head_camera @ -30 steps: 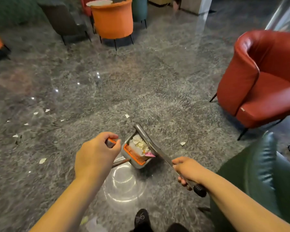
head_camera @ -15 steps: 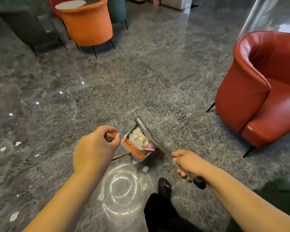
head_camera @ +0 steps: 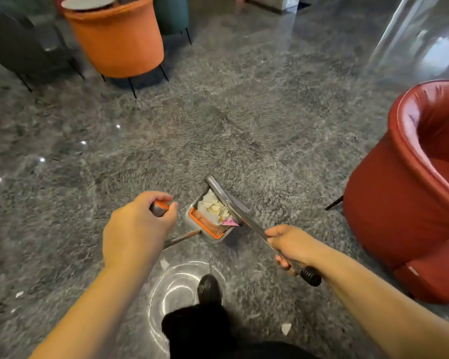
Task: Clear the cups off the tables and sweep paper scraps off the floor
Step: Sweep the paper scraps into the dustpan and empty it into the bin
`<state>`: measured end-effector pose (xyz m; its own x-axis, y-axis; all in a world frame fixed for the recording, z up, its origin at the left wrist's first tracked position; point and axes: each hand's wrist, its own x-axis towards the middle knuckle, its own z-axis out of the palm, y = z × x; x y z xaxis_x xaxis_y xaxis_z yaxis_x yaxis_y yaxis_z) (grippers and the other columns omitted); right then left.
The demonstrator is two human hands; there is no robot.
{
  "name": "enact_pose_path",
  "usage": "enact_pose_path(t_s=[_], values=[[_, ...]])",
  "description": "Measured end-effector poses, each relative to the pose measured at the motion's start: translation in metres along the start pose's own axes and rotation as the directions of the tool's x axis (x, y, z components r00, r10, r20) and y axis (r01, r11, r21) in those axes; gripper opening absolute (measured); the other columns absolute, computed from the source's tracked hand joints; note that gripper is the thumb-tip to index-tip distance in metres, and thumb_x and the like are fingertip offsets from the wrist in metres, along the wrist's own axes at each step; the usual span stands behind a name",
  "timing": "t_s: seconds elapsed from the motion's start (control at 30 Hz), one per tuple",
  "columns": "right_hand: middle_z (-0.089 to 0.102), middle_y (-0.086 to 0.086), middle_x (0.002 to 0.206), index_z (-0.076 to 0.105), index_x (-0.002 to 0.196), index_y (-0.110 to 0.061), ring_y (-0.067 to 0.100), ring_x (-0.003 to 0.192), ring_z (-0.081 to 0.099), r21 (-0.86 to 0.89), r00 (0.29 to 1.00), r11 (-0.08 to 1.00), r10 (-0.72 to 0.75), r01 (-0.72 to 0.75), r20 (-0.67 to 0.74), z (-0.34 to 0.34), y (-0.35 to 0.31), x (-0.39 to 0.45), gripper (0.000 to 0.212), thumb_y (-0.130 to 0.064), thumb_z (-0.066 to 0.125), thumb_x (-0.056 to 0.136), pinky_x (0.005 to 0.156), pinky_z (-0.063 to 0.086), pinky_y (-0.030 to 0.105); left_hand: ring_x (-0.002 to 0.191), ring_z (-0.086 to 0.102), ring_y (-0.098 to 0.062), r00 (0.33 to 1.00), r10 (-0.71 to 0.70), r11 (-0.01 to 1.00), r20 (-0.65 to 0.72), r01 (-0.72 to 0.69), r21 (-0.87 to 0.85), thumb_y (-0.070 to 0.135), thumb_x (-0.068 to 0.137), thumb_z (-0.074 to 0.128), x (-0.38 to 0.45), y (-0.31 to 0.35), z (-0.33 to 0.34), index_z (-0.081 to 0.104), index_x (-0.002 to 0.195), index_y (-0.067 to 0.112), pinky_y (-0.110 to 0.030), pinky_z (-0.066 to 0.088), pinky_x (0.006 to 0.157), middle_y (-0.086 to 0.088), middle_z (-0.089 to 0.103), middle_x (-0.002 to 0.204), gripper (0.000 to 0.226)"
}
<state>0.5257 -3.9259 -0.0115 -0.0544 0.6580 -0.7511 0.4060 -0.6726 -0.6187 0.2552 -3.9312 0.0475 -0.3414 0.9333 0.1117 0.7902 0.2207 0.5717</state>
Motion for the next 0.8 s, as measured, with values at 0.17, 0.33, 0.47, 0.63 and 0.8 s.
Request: enact_pose_path(t_s=[0.17, 0.33, 0.47, 0.63, 0.8], values=[[0.048, 0.008, 0.063, 0.036, 0.143, -0.014, 0.011, 0.036, 0.042, -0.016, 1.000, 1.000, 0.023, -0.023, -0.005, -0.042, -0.077, 0.095, 0.041, -0.014, 0.040, 0.102, 0.033, 0.032, 0.014, 0.056, 0.049, 0.003, 0.999, 0.037, 0.999, 0.003, -0.037, -0.026, 0.048, 0.078, 0.069, 0.131, 0.021, 0.049, 0.059, 0.074, 0.049, -0.019, 0.033, 0.050, 0.029, 0.052, 0.054, 0.010], [0.048, 0.008, 0.062, 0.038, 0.141, -0.013, 0.010, 0.033, 0.042, 0.053, 0.997, 0.996, 0.074, -0.073, -0.018, -0.084, -0.164, 0.185, 0.039, -0.014, 0.041, 0.102, 0.035, 0.034, 0.016, 0.061, 0.050, -0.010, 0.993, 0.105, 0.994, 0.054, -0.105, 0.000, 0.048, 0.078, 0.069, 0.259, 0.051, 0.097, 0.067, 0.087, 0.041, -0.026, 0.037, 0.055, 0.028, 0.049, 0.056, 0.012], [0.048, 0.011, 0.072, 0.038, 0.140, -0.009, 0.010, 0.032, 0.042, 0.118, 0.995, 0.989, 0.092, -0.087, -0.034, -0.119, -0.229, 0.245, 0.038, -0.010, 0.041, 0.102, 0.032, 0.032, 0.014, 0.062, 0.051, -0.014, 0.986, 0.145, 0.989, 0.085, -0.147, 0.008, 0.050, 0.078, 0.069, 0.354, 0.084, 0.128, 0.066, 0.085, 0.043, -0.028, 0.036, 0.057, 0.024, 0.051, 0.057, 0.011], [0.044, 0.009, 0.066, 0.043, 0.135, -0.011, 0.006, 0.023, 0.039, 0.175, 0.993, 0.980, 0.105, -0.093, -0.058, -0.176, -0.301, 0.314, 0.033, -0.009, 0.041, 0.102, 0.030, 0.030, 0.012, 0.062, 0.053, -0.016, 0.980, 0.176, 0.984, 0.092, -0.178, 0.016, 0.050, 0.077, 0.069, 0.458, 0.128, 0.172, 0.064, 0.085, 0.045, -0.028, 0.037, 0.054, 0.018, 0.061, 0.063, 0.010], [0.043, 0.009, 0.064, 0.045, 0.130, -0.010, 0.008, 0.023, 0.038, 0.174, 0.994, 0.981, 0.093, -0.082, -0.056, -0.247, -0.373, 0.399, 0.029, -0.008, 0.041, 0.101, 0.030, 0.030, 0.011, 0.072, 0.064, -0.024, 0.978, 0.182, 0.983, 0.101, -0.184, 0.010, 0.049, 0.078, 0.069, 0.566, 0.178, 0.233, 0.066, 0.088, 0.041, -0.036, 0.052, 0.064, 0.011, 0.068, 0.072, 0.014]])
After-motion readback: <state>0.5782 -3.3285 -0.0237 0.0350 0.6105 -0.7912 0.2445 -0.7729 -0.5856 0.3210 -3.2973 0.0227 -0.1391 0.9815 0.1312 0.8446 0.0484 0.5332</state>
